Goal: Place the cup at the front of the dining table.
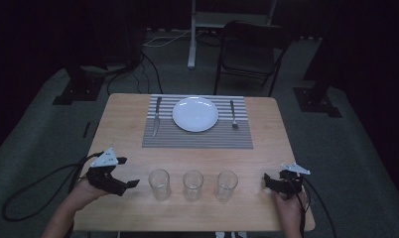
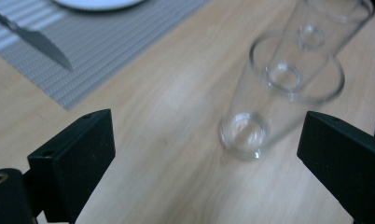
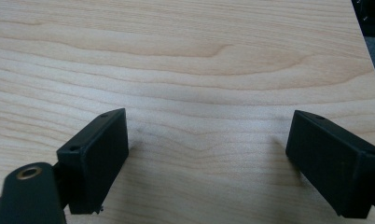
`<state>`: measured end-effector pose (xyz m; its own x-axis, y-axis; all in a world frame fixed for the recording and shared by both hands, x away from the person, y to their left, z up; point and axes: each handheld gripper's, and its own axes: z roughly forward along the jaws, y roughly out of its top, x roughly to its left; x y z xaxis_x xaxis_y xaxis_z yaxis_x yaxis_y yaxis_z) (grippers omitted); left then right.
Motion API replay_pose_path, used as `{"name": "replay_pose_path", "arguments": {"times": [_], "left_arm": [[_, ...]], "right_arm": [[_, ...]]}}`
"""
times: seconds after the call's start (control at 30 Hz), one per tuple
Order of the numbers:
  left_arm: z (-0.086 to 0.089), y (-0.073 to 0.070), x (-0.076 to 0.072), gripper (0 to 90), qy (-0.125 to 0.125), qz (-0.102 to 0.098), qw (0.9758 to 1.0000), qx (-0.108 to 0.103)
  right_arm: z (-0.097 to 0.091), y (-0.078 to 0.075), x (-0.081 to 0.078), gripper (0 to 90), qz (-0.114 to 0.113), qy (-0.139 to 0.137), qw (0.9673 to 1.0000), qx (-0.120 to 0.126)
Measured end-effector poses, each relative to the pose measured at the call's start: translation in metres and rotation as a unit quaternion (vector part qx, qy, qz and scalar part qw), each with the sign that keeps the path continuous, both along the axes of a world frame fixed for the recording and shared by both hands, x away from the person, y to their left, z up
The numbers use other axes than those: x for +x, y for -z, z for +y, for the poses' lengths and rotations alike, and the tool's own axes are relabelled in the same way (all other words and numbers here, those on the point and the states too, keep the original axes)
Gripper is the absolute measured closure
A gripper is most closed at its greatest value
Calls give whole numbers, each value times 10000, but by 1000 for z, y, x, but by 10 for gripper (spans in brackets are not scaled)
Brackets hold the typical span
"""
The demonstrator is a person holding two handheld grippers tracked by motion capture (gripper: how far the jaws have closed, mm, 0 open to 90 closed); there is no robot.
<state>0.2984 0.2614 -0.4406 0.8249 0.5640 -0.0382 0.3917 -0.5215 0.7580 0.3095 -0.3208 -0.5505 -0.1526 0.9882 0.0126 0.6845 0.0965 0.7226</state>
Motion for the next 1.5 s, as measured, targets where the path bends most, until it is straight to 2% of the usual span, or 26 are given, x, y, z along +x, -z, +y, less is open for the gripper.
{"name": "replay_pose_path", "arguments": {"times": [0.03,0.07,0.17,0.2,0.5,0.73,0.83,0.9,0.93,1.03,1.13,1.33,1.43,1.5], "left_arm": [[-3,-2,1,45,-9,-43,10000,-44],[-6,-5,3,46,88,-12,9999,-57],[-15,-9,5,45,215,-47,9998,-9],[-18,-11,6,45,202,-118,9997,20],[-41,-25,16,46,619,-75,9981,30],[-60,-30,22,65,789,-75,9968,31],[-68,-31,24,65,908,-62,9958,48],[-73,-31,23,65,1002,-121,9949,30],[-77,-31,24,65,1041,-71,9945,-10],[-87,-30,25,65,1119,-35,9937,8],[-98,-31,26,65,1206,-74,9926,119],[-115,-34,30,65,1285,-57,9917,84],[-126,-36,30,65,1404,-11,9900,96],[-134,-38,31,65,1494,-57,9886,163]], "right_arm": [[0,0,0,127,0,0,10000,0],[0,0,0,127,-1,-1,10000,-1],[0,0,0,127,-1,-3,10000,-3],[0,0,0,127,0,-3,10000,-2],[0,0,0,129,-1,-3,10000,1],[0,0,0,129,-2,-6,10000,0],[0,0,0,129,0,-3,10000,4],[0,0,0,130,-2,-4,10000,2],[0,0,0,130,-1,-3,10000,5],[0,0,0,130,-3,-5,10000,2],[0,0,0,130,-3,-4,10000,3],[0,0,0,130,-5,-11,10000,-2],[0,0,0,130,-4,-6,10000,4],[0,0,0,130,-9,-9,10000,-3]]}}
